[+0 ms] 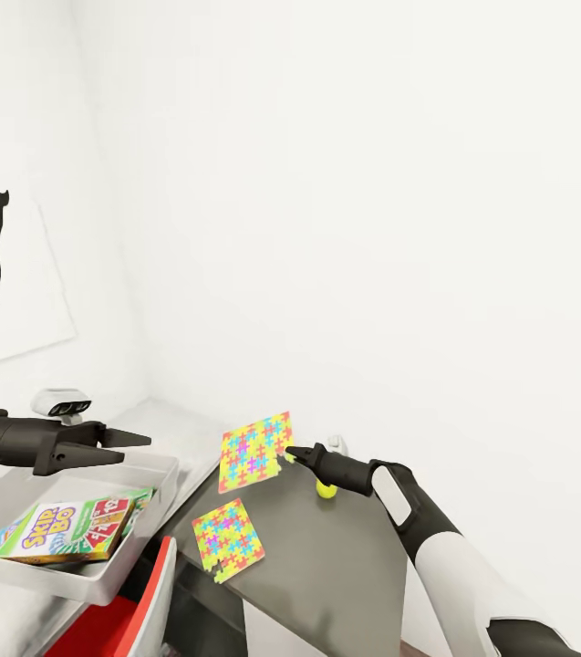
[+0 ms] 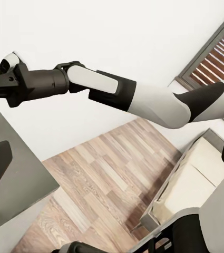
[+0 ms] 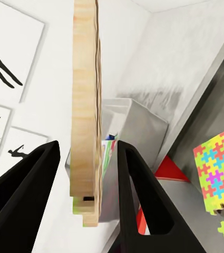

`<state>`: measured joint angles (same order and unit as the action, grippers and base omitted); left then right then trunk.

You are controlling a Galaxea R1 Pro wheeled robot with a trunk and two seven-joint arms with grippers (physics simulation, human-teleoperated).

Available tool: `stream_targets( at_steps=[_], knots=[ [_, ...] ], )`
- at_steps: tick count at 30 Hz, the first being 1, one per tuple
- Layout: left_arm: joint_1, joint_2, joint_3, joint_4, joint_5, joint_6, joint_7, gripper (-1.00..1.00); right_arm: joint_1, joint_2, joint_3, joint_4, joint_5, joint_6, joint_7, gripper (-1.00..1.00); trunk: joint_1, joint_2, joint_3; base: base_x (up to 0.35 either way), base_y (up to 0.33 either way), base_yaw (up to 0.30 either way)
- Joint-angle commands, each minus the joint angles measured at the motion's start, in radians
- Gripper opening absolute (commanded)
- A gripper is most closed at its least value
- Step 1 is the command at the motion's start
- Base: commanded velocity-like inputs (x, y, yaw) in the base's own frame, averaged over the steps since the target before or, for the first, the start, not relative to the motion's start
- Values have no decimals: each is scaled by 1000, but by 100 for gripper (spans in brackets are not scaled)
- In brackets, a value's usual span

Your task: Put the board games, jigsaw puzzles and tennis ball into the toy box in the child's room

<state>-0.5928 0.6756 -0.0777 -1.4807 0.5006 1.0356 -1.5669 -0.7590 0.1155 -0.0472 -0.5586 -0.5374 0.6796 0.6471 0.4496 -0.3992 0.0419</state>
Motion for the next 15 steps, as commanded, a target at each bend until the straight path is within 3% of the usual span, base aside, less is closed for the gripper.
stream_targets(
  at_steps=[1, 11, 15],
  knots=[
    [-1, 1, -2, 0, 1, 11, -4, 100, 0, 1, -5, 0, -1, 6, 2, -100, 0, -1, 0, 0, 0, 0],
    [-1, 1, -1, 0, 1, 11, -4, 100, 0, 0, -6, -1, -1, 6, 3, -100, 0, -1, 0, 0, 0, 0],
    [-1, 1, -2, 0, 1, 11, -4, 100, -5, 0, -4, -77, -1, 12, 46, -100, 0, -1, 0, 0, 0, 0]
  ],
)
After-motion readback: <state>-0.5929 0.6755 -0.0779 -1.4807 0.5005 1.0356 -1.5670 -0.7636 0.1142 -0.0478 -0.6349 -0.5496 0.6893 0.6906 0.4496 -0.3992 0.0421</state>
